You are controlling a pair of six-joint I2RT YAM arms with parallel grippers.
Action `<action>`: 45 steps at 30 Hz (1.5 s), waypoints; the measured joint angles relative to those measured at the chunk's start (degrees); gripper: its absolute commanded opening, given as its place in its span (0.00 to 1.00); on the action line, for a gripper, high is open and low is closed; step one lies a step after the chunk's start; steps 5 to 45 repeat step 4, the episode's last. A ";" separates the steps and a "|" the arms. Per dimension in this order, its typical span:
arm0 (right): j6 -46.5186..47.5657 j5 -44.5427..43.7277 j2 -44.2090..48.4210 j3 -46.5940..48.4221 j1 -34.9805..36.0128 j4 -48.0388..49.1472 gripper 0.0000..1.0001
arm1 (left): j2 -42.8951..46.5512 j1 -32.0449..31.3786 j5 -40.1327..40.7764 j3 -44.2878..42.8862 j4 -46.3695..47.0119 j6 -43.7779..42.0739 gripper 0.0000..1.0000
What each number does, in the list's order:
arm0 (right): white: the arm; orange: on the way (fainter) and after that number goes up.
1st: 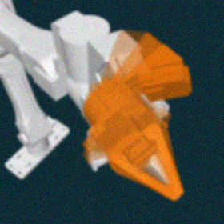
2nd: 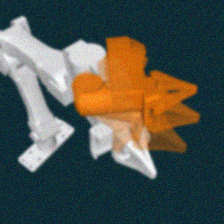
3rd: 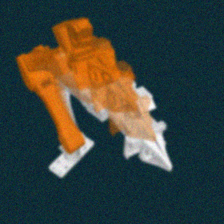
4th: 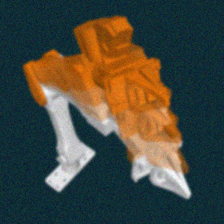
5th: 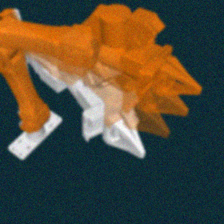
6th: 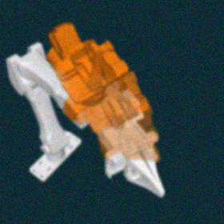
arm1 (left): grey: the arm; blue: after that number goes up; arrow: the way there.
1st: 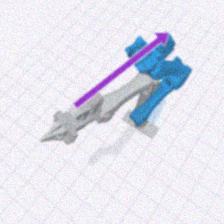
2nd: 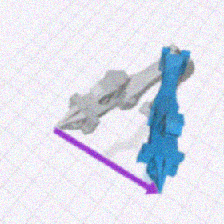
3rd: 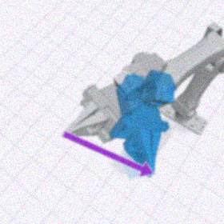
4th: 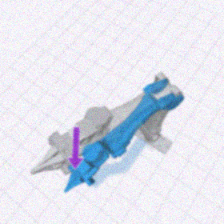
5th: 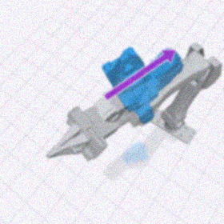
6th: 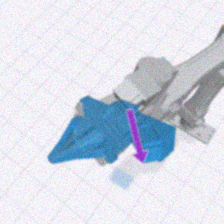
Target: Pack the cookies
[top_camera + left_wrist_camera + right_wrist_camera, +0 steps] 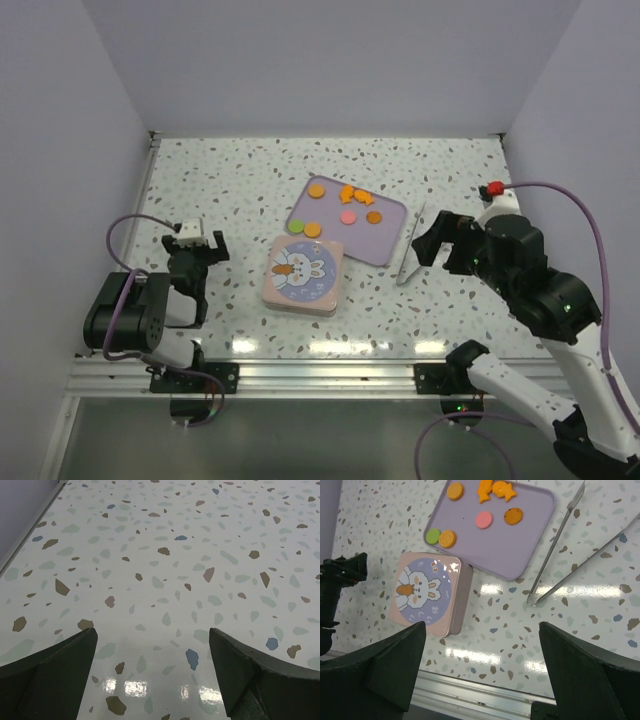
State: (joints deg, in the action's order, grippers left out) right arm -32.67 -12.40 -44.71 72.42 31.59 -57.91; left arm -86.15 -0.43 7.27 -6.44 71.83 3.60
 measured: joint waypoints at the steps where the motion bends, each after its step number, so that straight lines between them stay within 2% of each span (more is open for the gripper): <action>1: 0.28 -0.15 0.44 0.00 0.00 0.04 0.99 | 0.00 -0.02 0.00 0.00 0.15 0.00 1.00; 45: 1.31 -0.17 1.51 -0.13 0.00 0.57 0.99 | 0.00 -0.02 0.00 0.00 0.48 -0.02 1.00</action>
